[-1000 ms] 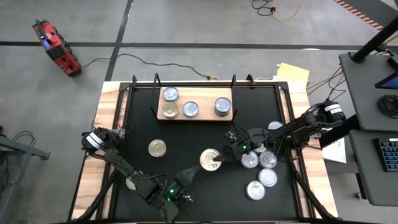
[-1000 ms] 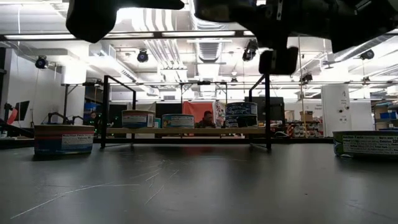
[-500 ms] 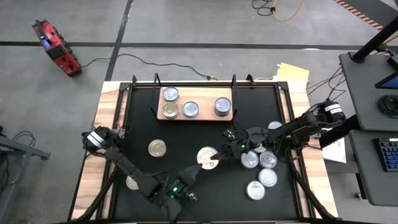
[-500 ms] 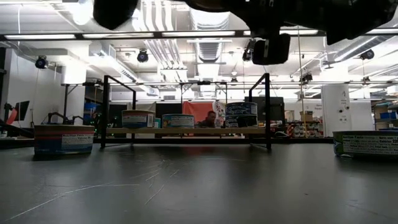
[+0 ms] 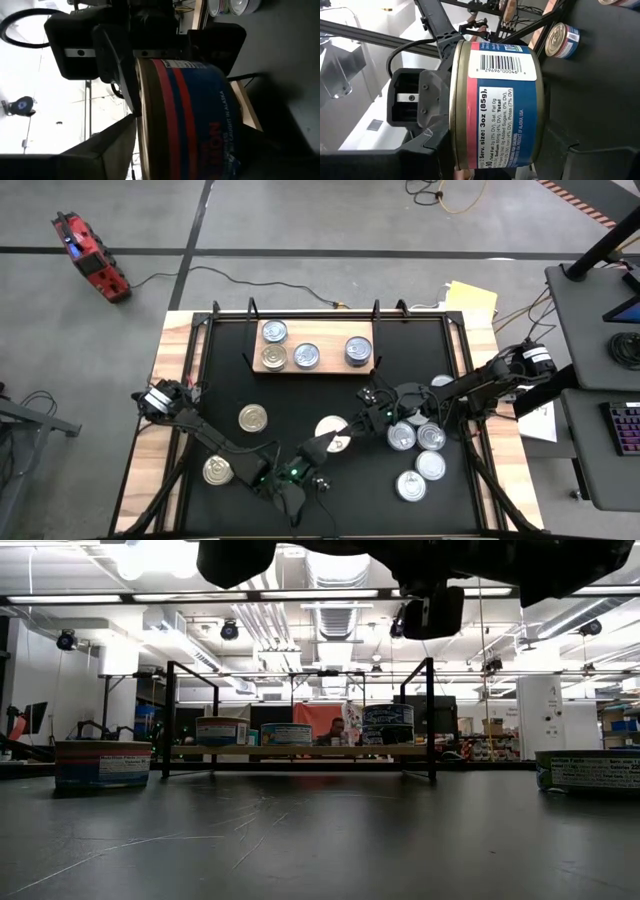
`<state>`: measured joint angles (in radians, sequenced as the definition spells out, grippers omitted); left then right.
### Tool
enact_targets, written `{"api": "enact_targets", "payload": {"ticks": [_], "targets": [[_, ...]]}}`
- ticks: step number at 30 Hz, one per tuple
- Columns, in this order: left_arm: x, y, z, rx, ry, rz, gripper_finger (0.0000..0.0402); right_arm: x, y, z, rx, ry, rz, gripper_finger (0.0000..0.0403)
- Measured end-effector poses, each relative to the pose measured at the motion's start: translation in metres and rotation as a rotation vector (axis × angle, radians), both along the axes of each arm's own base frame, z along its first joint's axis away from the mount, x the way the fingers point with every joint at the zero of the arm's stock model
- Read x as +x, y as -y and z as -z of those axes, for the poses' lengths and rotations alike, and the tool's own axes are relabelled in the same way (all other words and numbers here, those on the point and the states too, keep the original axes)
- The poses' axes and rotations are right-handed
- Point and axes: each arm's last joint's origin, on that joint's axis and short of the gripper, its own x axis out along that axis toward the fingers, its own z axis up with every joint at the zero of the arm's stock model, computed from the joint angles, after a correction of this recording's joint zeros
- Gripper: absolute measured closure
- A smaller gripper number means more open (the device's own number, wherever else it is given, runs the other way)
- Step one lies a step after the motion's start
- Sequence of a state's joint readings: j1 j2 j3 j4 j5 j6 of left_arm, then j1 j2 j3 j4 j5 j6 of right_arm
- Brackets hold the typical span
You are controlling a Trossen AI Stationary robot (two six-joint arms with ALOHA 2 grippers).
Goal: Stack canned seafood by type on shelf
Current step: Stack the blue tuna can on top of the other blue tuna can on the shelf
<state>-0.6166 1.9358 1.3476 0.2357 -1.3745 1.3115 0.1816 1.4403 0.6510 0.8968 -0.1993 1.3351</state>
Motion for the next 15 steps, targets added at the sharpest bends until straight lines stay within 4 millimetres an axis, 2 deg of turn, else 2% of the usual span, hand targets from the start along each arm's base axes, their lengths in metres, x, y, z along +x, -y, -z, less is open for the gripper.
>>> {"api": "enact_targets", "payload": {"ticks": [2, 6, 10, 15], "targets": [[0.0, 0.0, 0.0, -0.015, 0.016, -0.005, 0.0182, 0.0, 0.001, 0.0, -0.008, 0.008, 0.005, 0.0208], [-0.001, 0.001, 0.0, -0.07, 0.069, -0.005, 0.0233, 0.001, 0.002, 0.002, -0.03, -0.003, 0.026, 0.016], [-0.001, 0.0, 0.001, -0.098, 0.09, -0.01, 0.0233, 0.001, 0.002, 0.002, -0.044, 0.003, 0.026, 0.0134], [-0.004, -0.003, 0.01, -0.113, 0.115, -0.04, 0.0233, 0.001, 0.003, 0.002, -0.051, 0.008, 0.032, 0.0136]]}}
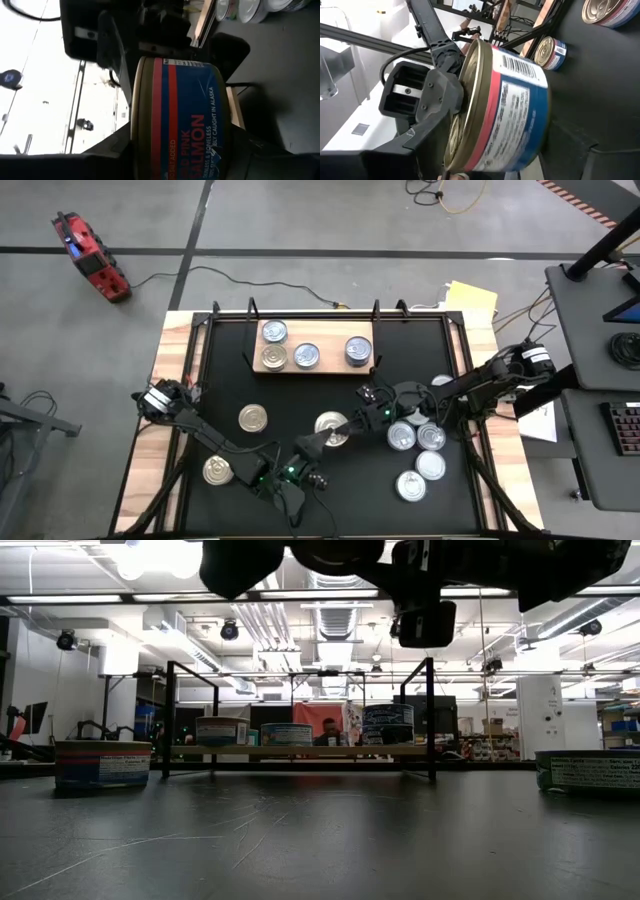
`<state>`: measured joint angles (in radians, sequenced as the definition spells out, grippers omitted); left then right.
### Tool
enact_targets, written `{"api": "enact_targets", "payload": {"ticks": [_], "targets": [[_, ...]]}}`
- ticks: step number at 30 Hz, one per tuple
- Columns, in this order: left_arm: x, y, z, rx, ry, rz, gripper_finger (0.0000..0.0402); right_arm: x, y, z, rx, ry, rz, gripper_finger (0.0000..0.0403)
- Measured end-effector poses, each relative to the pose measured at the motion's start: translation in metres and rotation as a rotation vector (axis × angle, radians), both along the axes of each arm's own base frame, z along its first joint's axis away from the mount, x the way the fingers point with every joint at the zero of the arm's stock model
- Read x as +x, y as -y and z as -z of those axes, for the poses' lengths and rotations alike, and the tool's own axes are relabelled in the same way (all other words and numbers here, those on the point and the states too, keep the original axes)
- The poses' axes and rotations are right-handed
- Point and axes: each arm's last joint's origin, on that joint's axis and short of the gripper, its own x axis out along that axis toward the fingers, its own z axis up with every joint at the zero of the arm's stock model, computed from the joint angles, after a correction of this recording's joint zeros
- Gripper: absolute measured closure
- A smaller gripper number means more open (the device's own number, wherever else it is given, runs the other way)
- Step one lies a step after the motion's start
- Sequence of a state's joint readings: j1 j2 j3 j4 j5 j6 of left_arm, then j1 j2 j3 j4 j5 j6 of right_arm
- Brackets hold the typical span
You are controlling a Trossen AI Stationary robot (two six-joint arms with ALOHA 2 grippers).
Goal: Stack canned seafood by type on shelf
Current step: Stack the blue tuna can on top of the other blue tuna can on the shelf
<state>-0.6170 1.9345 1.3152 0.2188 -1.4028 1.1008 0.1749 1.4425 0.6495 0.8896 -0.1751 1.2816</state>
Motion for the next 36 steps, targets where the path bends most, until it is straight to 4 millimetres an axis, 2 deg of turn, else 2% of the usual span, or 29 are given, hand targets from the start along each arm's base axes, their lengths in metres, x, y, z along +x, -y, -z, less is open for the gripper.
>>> {"api": "enact_targets", "payload": {"ticks": [7, 14, 18, 22, 25, 28, 33, 36], "targets": [[-0.005, -0.005, 0.011, -0.03, 0.056, -0.055, 0.0233, 0.002, 0.015, 0.0, -0.017, 0.002, 0.035, 0.0155], [-0.019, -0.016, 0.014, -0.096, 0.083, -0.019, 0.0233, 0.004, 0.032, 0.0, -0.049, 0.009, 0.055, 0.0148], [-0.028, -0.022, 0.007, -0.177, 0.093, 0.069, 0.0233, 0.004, 0.041, 0.0, -0.072, 0.019, 0.036, 0.013], [-0.034, -0.029, 0.002, -0.215, 0.114, 0.086, 0.0233, 0.004, 0.045, -0.001, -0.097, 0.038, 0.043, 0.0115], [-0.039, -0.035, 0.0, -0.23, 0.155, 0.052, 0.0233, 0.006, 0.046, -0.006, -0.11, 0.067, 0.043, 0.0109], [-0.042, -0.039, 0.005, -0.187, 0.118, 0.029, 0.0233, 0.008, 0.047, -0.018, -0.092, 0.12, 0.036, 0.0107], [-0.043, -0.047, -0.003, -0.16, 0.115, 0.0, 0.0233, 0.008, 0.051, -0.015, -0.074, 0.083, 0.022, 0.0113], [-0.046, -0.051, -0.013, -0.166, 0.139, -0.017, 0.0233, 0.007, 0.053, -0.014, -0.128, 0.095, -0.021, 0.0119]]}}
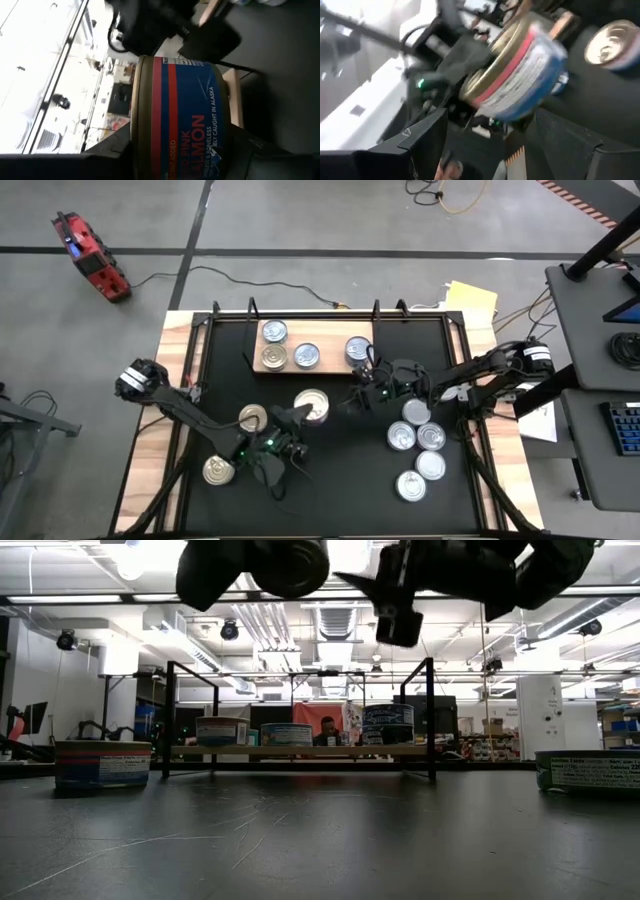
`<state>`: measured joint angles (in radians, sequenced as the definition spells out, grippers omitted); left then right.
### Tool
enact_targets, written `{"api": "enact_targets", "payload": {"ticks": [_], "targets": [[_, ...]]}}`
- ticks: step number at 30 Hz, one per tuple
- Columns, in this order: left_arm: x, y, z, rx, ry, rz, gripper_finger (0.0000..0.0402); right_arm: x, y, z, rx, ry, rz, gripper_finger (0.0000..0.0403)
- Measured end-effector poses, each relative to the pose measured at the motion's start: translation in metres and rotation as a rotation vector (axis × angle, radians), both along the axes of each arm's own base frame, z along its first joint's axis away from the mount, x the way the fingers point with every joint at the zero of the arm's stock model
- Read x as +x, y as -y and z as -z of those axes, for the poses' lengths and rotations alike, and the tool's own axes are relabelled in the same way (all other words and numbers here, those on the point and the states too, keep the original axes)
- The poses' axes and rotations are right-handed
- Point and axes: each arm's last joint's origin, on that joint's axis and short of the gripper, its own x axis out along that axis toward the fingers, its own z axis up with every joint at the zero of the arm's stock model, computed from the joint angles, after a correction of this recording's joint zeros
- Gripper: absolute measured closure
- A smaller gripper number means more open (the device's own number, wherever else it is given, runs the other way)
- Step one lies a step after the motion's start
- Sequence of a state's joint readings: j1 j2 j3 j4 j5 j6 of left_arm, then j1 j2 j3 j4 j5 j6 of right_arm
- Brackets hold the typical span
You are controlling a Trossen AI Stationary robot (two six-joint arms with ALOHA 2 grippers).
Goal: Stack canned seafood by type on shelf
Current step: Stack the blue tuna can on top of the other blue tuna can on the shelf
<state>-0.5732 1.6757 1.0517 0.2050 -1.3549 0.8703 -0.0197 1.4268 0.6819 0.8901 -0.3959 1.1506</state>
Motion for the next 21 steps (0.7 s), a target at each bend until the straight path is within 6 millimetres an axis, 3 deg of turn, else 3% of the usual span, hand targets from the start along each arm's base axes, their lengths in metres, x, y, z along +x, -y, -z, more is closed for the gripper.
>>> {"api": "enact_targets", "payload": {"ticks": [3, 9, 15, 21], "targets": [[-0.012, -0.007, -0.001, -0.031, -0.008, 0.056, 0.0233, -0.004, 0.001, -0.01, -0.113, 0.09, -0.024, 0.0124], [-0.053, -0.031, -0.012, -0.263, 0.113, 0.287, 0.0233, -0.013, -0.008, -0.022, -0.434, 0.256, -0.046, 0.0139], [-0.09, -0.051, -0.012, -0.401, 0.273, 0.496, 0.0233, -0.013, -0.027, -0.017, -0.921, 0.372, -0.004, 0.0152], [-0.115, -0.067, 0.002, -0.426, 0.383, 0.506, 0.0233, -0.002, -0.045, -0.014, -1.374, 0.365, 0.132, 0.0153]]}}
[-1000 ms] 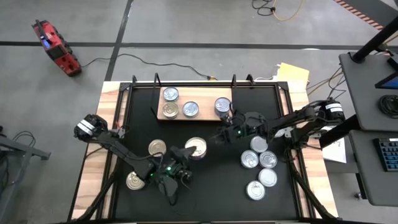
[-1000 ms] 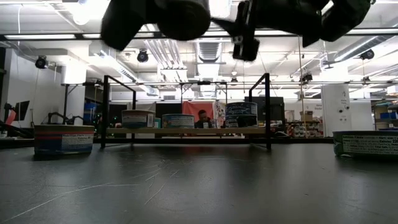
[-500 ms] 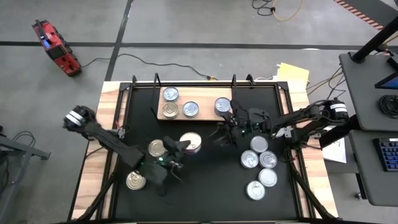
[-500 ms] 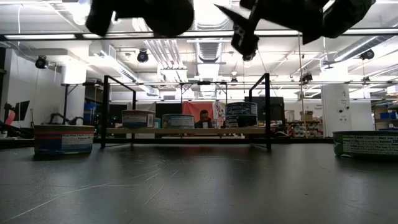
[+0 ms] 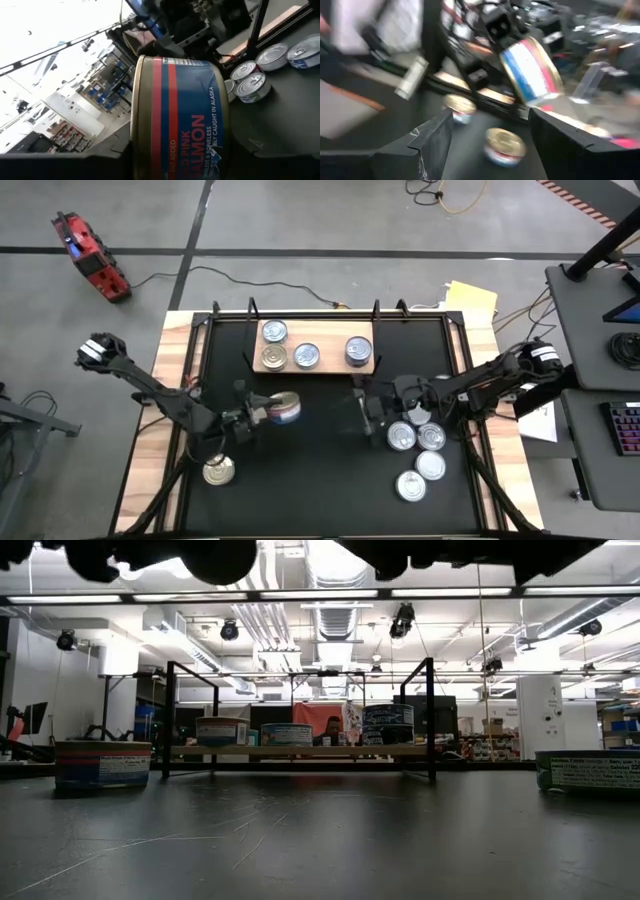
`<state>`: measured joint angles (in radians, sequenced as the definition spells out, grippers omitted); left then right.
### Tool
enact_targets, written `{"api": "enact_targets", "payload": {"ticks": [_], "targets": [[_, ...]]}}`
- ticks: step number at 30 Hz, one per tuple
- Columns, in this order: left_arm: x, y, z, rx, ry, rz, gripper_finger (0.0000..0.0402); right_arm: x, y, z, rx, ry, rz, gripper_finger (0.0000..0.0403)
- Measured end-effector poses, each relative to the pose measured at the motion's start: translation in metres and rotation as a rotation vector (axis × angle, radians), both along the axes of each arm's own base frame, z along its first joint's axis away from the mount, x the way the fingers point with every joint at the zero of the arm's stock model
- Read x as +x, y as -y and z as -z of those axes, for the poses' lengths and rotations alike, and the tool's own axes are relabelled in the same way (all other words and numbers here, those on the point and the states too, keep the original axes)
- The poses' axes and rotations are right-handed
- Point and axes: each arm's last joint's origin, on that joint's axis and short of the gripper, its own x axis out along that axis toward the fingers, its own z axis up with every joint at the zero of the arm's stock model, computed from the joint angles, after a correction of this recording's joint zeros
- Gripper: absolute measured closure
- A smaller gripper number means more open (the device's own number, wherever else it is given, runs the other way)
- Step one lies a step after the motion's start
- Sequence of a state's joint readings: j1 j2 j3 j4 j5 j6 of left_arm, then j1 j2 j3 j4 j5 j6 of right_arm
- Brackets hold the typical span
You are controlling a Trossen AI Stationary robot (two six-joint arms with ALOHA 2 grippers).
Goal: Stack canned seafood by type on shelf
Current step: Stack the blue tuna can on top of the other blue tuna can on the shelf
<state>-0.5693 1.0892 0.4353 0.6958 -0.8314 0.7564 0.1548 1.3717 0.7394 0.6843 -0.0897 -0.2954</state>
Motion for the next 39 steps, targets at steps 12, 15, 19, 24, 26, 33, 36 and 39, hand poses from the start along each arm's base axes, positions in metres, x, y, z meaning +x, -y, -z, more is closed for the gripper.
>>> {"api": "enact_targets", "payload": {"ticks": [12, 15, 19, 24, 26, 33, 36, 39], "targets": [[-0.007, -0.006, 0.008, 0.038, -0.006, -0.003, 0.0233, 0.026, 0.001, -0.036, -0.274, -0.137, 0.313, 0.0153], [-0.007, -0.006, 0.009, 0.02, -0.004, -0.001, 0.0233, 0.036, -0.001, -0.035, -0.334, -0.163, 0.301, 0.0158], [-0.006, -0.006, 0.012, -0.015, -0.004, -0.012, 0.0233, 0.05, -0.003, -0.035, -0.326, -0.19, 0.3, 0.0154], [-0.003, -0.005, 0.016, -0.046, -0.01, -0.018, 0.0232, 0.064, -0.006, -0.04, -0.293, -0.237, 0.301, 0.012], [-0.003, -0.004, 0.018, -0.052, -0.014, -0.031, 0.0232, 0.068, -0.009, -0.039, -0.32, -0.25, 0.279, 0.0106], [0.001, -0.002, 0.018, -0.057, -0.019, -0.039, 0.0231, 0.081, -0.014, -0.03, -0.333, -0.225, 0.256, 0.0078], [0.004, 0.0, 0.015, -0.035, -0.021, -0.038, 0.0231, 0.089, -0.015, -0.022, -0.352, -0.24, 0.288, 0.0076], [0.008, 0.002, 0.013, -0.005, -0.031, -0.036, 0.0231, 0.096, -0.015, -0.022, -0.37, -0.237, 0.308, 0.008]]}}
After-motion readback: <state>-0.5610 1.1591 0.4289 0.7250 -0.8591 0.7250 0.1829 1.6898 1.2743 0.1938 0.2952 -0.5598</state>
